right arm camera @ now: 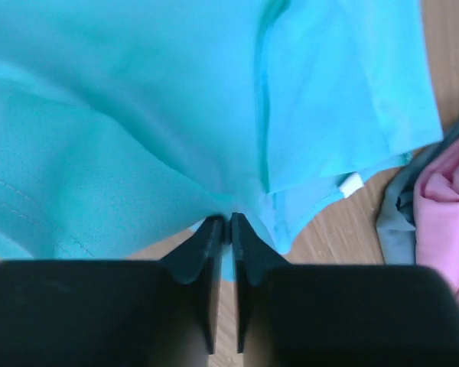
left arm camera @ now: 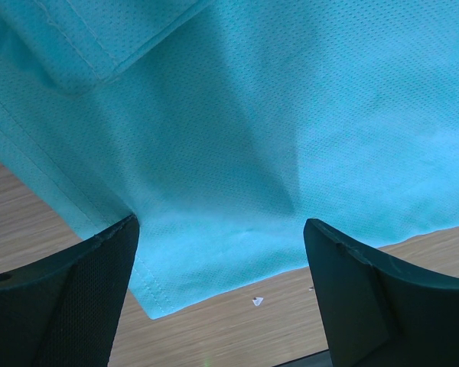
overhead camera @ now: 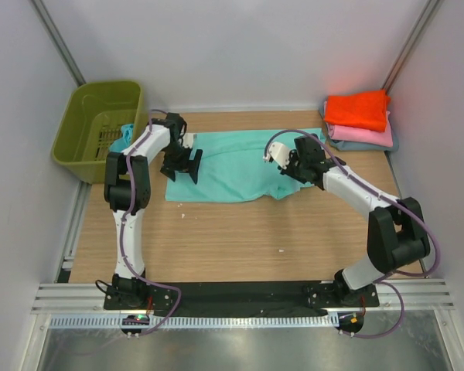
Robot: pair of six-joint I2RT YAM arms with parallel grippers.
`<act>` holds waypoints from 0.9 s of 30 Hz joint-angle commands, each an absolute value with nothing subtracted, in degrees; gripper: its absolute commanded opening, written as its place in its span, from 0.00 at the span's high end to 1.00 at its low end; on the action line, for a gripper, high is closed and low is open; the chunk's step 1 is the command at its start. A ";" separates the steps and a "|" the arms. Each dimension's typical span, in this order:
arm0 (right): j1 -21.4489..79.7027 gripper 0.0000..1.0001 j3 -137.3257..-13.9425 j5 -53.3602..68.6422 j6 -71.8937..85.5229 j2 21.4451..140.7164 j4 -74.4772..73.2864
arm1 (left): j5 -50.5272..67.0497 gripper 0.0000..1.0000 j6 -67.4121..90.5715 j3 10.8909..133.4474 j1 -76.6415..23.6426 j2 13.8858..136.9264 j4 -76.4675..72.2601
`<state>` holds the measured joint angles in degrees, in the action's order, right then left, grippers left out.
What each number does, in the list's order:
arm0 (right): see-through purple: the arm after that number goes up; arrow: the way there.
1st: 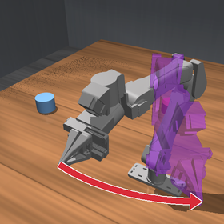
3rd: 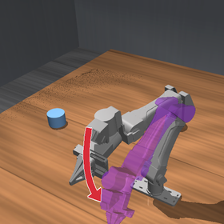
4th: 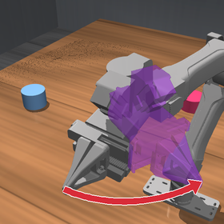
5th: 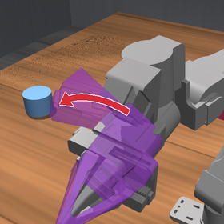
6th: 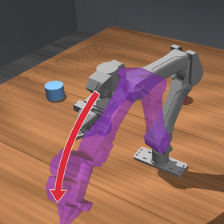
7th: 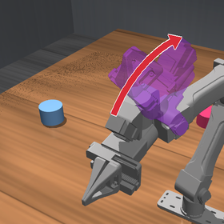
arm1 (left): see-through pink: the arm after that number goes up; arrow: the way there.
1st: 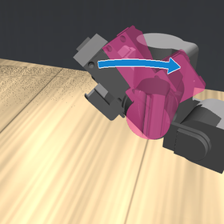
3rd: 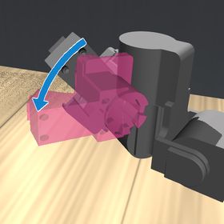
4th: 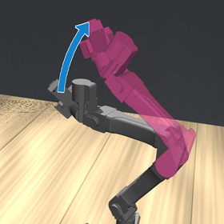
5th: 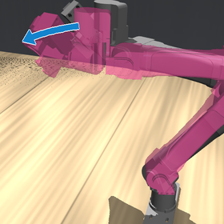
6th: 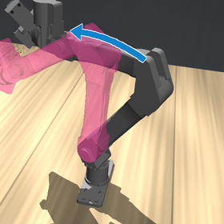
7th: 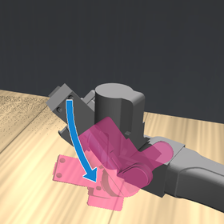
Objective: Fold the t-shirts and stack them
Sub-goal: Fold the tshirt
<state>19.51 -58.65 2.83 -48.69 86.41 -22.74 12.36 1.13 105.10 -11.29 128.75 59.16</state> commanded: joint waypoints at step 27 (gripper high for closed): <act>17.58 0.68 -53.43 15.38 -42.88 84.89 -22.77 | 10.64 0.10 0.26 103.45 -13.36 127.27 59.85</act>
